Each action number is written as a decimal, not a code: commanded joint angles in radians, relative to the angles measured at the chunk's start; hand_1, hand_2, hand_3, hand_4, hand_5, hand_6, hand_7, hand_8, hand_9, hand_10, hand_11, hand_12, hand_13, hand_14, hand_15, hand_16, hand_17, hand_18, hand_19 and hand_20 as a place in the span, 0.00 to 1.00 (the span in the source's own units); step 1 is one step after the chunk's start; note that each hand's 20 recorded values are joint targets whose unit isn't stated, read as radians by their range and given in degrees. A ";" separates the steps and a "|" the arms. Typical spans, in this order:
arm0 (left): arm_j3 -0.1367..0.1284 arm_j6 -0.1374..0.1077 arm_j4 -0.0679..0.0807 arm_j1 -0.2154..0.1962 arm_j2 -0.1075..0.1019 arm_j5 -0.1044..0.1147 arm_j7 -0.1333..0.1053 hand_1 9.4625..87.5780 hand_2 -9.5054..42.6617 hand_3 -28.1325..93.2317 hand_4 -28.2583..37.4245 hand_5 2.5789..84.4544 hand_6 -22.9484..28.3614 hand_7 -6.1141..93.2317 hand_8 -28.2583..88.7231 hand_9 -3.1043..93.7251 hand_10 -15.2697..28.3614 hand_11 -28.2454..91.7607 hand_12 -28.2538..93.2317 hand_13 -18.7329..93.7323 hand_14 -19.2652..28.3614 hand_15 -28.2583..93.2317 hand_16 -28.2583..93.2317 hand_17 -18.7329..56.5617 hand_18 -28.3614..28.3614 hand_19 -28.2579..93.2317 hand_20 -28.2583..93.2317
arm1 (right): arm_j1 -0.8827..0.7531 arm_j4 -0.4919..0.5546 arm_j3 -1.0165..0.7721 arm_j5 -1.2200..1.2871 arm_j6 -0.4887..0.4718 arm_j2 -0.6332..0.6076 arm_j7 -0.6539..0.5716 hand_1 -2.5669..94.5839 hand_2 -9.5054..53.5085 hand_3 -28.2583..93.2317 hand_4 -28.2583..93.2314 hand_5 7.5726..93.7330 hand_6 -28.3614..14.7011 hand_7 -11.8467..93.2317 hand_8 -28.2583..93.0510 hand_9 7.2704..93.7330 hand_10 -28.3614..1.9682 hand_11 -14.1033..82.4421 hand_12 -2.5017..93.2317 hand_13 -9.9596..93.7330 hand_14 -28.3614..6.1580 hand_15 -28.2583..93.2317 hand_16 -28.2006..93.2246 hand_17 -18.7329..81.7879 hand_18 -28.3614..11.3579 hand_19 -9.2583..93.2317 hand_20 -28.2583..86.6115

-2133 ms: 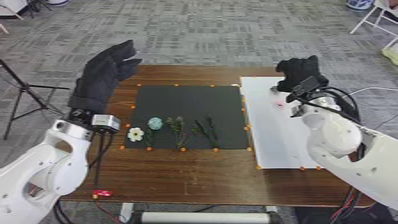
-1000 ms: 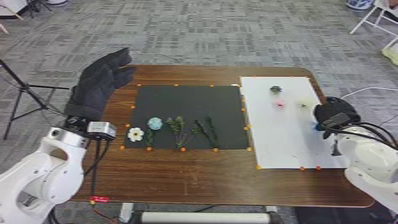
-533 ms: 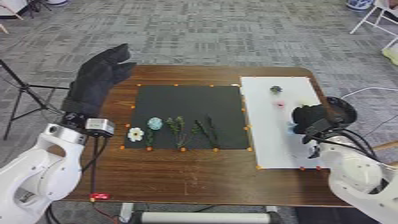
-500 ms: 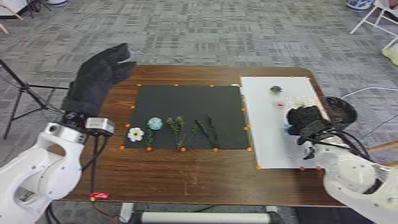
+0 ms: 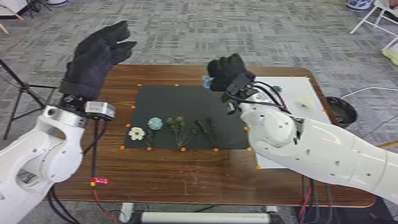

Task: Arrange flowers

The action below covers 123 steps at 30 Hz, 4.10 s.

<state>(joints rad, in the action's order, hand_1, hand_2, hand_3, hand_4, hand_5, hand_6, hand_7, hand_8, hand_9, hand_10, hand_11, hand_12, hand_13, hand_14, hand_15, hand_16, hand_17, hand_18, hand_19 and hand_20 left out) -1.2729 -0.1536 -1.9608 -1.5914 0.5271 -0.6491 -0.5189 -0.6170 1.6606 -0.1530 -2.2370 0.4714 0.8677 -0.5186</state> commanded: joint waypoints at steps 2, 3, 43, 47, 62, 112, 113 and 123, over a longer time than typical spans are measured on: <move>-0.007 -0.047 -0.006 0.028 -0.031 0.012 -0.044 0.20 0.14 0.80 0.04 0.35 0.50 0.24 0.17 0.28 0.61 0.40 0.39 0.35 0.69 0.47 0.28 0.13 0.85 0.55 0.35 | 0.113 -0.119 0.042 0.052 -0.089 0.212 0.075 0.49 0.00 0.94 0.10 0.81 0.70 0.55 0.22 0.92 0.74 0.42 0.58 0.79 0.66 0.88 0.52 0.52 0.19 0.94 0.73; -0.009 -0.052 -0.010 0.027 -0.037 0.013 -0.051 0.20 0.14 0.80 0.04 0.35 0.50 0.24 0.17 0.29 0.61 0.40 0.39 0.35 0.69 0.47 0.28 0.13 0.85 0.55 0.35 | 0.134 -0.140 0.075 0.058 -0.085 0.235 0.073 0.49 0.00 0.94 0.10 0.81 0.70 0.55 0.22 0.92 0.74 0.42 0.58 0.79 0.66 0.88 0.52 0.52 0.18 0.94 0.73; 0.060 -0.024 -0.003 0.075 -0.021 0.010 -0.040 0.20 0.14 0.80 0.04 0.35 0.50 0.24 0.17 0.29 0.61 0.40 0.39 0.35 0.69 0.47 0.28 0.13 0.85 0.54 0.35 | 0.130 -0.273 0.227 0.029 -0.439 0.339 0.105 0.50 0.00 0.92 0.07 0.78 0.74 0.55 0.21 0.89 0.76 0.41 0.58 0.76 0.65 0.89 0.52 0.49 0.20 0.93 0.73; 0.068 -0.023 0.001 0.085 -0.019 0.011 -0.042 0.20 0.14 0.80 0.04 0.35 0.50 0.24 0.17 0.29 0.61 0.40 0.39 0.35 0.69 0.47 0.28 0.13 0.85 0.55 0.35 | 0.123 -0.273 0.211 0.022 -0.509 0.339 0.079 0.50 0.00 0.92 0.05 0.76 0.74 0.54 0.22 0.88 0.77 0.39 0.58 0.74 0.65 0.89 0.52 0.48 0.19 0.92 0.74; 0.048 -0.021 -0.001 0.064 -0.015 0.010 -0.039 0.20 0.14 0.80 0.04 0.35 0.50 0.24 0.17 0.29 0.61 0.40 0.39 0.35 0.69 0.47 0.28 0.13 0.85 0.54 0.35 | 0.113 -0.244 0.133 0.022 -0.489 0.303 0.037 0.37 0.00 0.93 0.00 0.58 0.68 0.42 0.11 0.63 0.60 0.61 0.35 0.71 0.62 0.90 0.52 0.46 0.17 0.91 0.74; -0.032 -0.016 -0.012 -0.033 -0.008 0.013 -0.017 0.21 0.14 0.80 0.04 0.35 0.50 0.24 0.17 0.29 0.61 0.40 0.39 0.35 0.69 0.47 0.28 0.13 0.85 0.54 0.35 | -0.070 0.026 -0.017 -0.018 -0.025 -0.089 0.000 0.52 0.00 0.92 0.01 0.82 0.73 0.47 0.24 0.97 0.78 0.31 0.52 0.81 0.67 0.81 0.50 0.54 0.20 0.96 0.71; -0.014 -0.011 -0.005 -0.008 -0.009 0.012 -0.017 0.21 0.14 0.80 0.04 0.35 0.50 0.24 0.17 0.29 0.61 0.40 0.39 0.35 0.69 0.47 0.28 0.13 0.85 0.54 0.35 | -0.061 0.028 -0.006 -0.023 -0.029 -0.061 0.010 0.52 0.00 0.92 0.01 0.82 0.72 0.47 0.24 0.97 0.78 0.31 0.52 0.81 0.67 0.81 0.50 0.54 0.20 0.96 0.71; 0.160 0.029 0.033 0.215 -0.015 0.001 -0.028 0.20 0.14 0.80 0.04 0.35 0.50 0.24 0.17 0.29 0.61 0.40 0.39 0.35 0.70 0.47 0.28 0.13 0.85 0.54 0.35 | -0.002 -0.044 0.097 -0.032 -0.027 0.137 0.030 0.51 0.00 0.92 0.01 0.82 0.72 0.47 0.23 0.97 0.78 0.30 0.52 0.80 0.67 0.81 0.50 0.54 0.20 0.97 0.72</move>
<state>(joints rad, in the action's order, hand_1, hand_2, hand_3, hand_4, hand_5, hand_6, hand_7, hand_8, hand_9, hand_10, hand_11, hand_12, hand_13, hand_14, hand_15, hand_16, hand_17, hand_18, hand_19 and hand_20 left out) -1.1522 -0.1585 -1.9390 -1.4991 0.4992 -0.6391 -0.5384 -0.6281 1.6372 -0.0649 -2.2502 0.4423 0.8543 -0.5213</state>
